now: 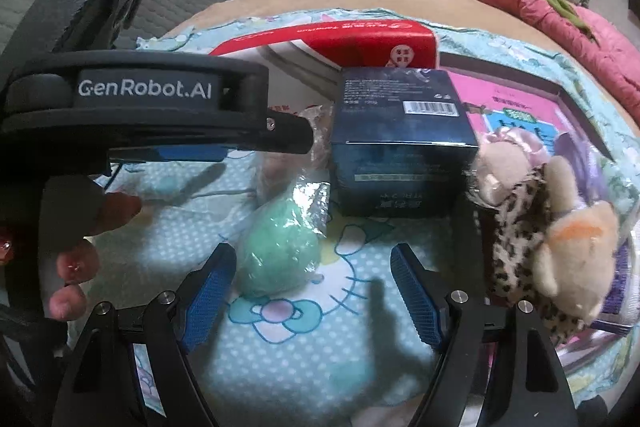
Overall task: Organize soft objects
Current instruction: 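Grasp the bagged pink item with the left tool while the right tool grasps the bagged green ball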
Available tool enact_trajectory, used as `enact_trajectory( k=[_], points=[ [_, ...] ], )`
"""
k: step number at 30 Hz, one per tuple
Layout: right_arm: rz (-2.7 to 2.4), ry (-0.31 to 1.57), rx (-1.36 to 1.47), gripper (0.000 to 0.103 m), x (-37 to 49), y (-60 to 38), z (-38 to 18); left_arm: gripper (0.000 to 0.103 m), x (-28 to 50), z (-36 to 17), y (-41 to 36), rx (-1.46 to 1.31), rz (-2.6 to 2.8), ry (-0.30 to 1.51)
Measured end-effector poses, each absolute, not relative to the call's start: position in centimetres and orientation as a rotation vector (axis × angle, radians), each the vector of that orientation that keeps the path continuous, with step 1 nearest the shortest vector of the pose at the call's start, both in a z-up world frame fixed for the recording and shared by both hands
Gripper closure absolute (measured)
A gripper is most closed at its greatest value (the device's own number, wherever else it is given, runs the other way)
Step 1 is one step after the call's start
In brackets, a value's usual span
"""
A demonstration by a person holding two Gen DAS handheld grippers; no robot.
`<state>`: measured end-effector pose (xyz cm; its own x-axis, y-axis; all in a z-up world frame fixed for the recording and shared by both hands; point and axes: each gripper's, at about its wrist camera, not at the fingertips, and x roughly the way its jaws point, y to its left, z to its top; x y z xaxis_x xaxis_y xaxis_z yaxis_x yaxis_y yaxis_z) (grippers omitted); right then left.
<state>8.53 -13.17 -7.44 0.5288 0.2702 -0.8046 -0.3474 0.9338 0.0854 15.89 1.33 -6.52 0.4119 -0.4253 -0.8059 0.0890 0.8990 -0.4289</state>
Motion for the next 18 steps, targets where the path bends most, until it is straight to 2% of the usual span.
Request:
enact_trajectory(
  k=[2,11,14,18],
  points=[
    [0.380,0.942,-0.089,0.023,8.9,-13.1,-7.7,0.024,16.2,-6.9,1.6,-0.370,-0.349,1.109],
    [0.466,0.954,-0.124,0.056,9.2,-11.5,-8.4,0.032,16.8,-7.6,1.7,-0.418,-0.389,1.125],
    [0.481,0.953,-0.134,0.059,9.1,-11.3,-8.3,0.042,16.8,-7.8,1.6,-0.446,-0.414,1.129],
    [0.484,0.961,-0.105,0.059,9.3,-12.2,-8.0,0.047,16.7,-7.7,1.2,-0.427,-0.424,1.114]
  ],
)
